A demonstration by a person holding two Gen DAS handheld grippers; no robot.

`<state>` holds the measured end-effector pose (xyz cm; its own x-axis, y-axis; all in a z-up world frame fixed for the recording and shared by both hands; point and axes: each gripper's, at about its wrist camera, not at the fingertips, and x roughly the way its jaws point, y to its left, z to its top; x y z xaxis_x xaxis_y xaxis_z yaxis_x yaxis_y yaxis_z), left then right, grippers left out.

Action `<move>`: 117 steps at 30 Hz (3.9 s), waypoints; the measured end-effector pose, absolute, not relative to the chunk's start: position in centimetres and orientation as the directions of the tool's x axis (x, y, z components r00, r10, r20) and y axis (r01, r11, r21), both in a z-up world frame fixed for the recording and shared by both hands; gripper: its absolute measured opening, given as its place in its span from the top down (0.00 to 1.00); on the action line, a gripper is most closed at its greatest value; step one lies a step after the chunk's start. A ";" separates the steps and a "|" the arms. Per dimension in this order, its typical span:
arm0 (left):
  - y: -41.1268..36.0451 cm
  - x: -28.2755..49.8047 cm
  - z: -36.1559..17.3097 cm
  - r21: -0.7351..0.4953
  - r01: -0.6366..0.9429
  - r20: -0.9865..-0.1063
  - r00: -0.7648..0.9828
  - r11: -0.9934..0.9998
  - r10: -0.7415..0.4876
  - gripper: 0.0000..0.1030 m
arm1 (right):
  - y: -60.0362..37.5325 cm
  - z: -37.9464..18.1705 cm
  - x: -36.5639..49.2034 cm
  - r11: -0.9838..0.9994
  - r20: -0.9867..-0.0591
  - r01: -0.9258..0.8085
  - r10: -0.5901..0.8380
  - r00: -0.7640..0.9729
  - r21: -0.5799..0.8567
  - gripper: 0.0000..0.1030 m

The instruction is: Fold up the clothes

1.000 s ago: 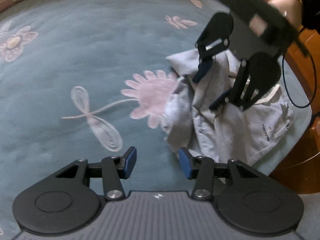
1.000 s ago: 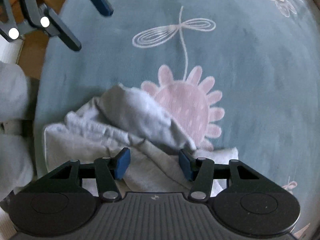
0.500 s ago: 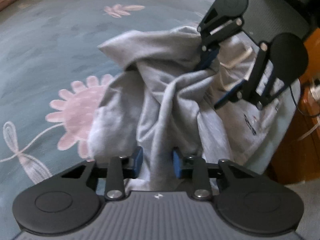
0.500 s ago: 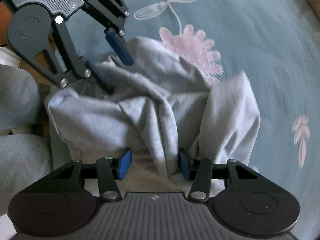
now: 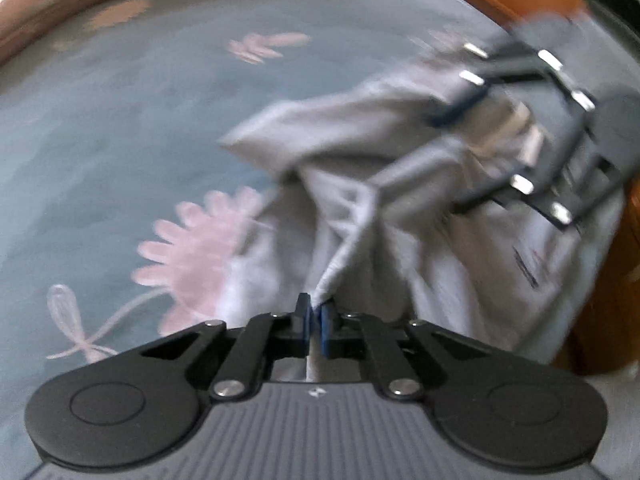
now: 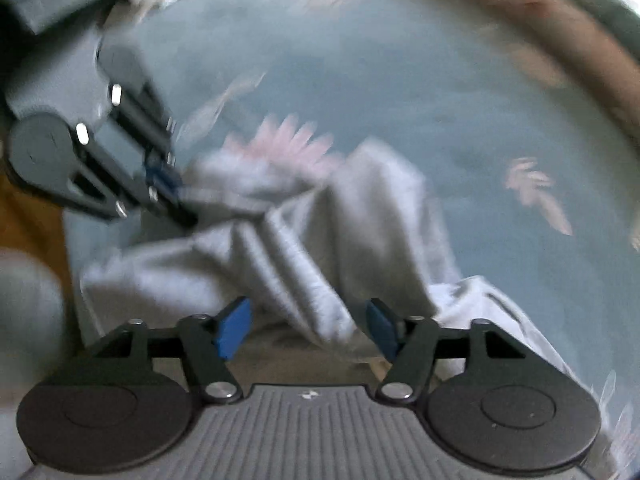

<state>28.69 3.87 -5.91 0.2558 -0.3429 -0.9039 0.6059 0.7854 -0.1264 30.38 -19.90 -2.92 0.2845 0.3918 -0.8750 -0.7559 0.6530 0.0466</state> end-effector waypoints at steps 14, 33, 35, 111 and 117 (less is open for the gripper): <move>5.5 37.7 -0.9 0.043 0.526 -0.833 0.489 0.850 -0.260 0.97 | -22.5 -2.3 28.2 0.915 -0.796 -0.402 0.273 0.540 0.041 0.22; 9.7 56.7 -2.5 0.170 0.321 -0.780 0.622 0.932 -0.071 0.86 | -20.4 -4.6 27.2 0.949 -0.846 -0.302 0.236 0.478 0.094 0.22; 10.0 56.8 -3.3 0.157 0.308 -0.787 0.613 0.938 -0.070 0.84 | -20.2 -4.5 27.2 0.951 -0.846 -0.295 0.233 0.479 0.095 0.22; 21.9 46.7 -7.8 -0.094 -0.065 -0.915 0.398 0.993 -0.061 0.55 | -17.1 -5.7 31.7 0.958 -0.857 -0.262 0.230 0.461 0.116 0.22; 20.9 46.1 -9.2 -0.288 -0.150 -0.905 0.366 0.946 -0.218 0.52 | -15.3 -4.9 34.6 0.952 -0.816 -0.293 0.237 0.528 0.087 0.19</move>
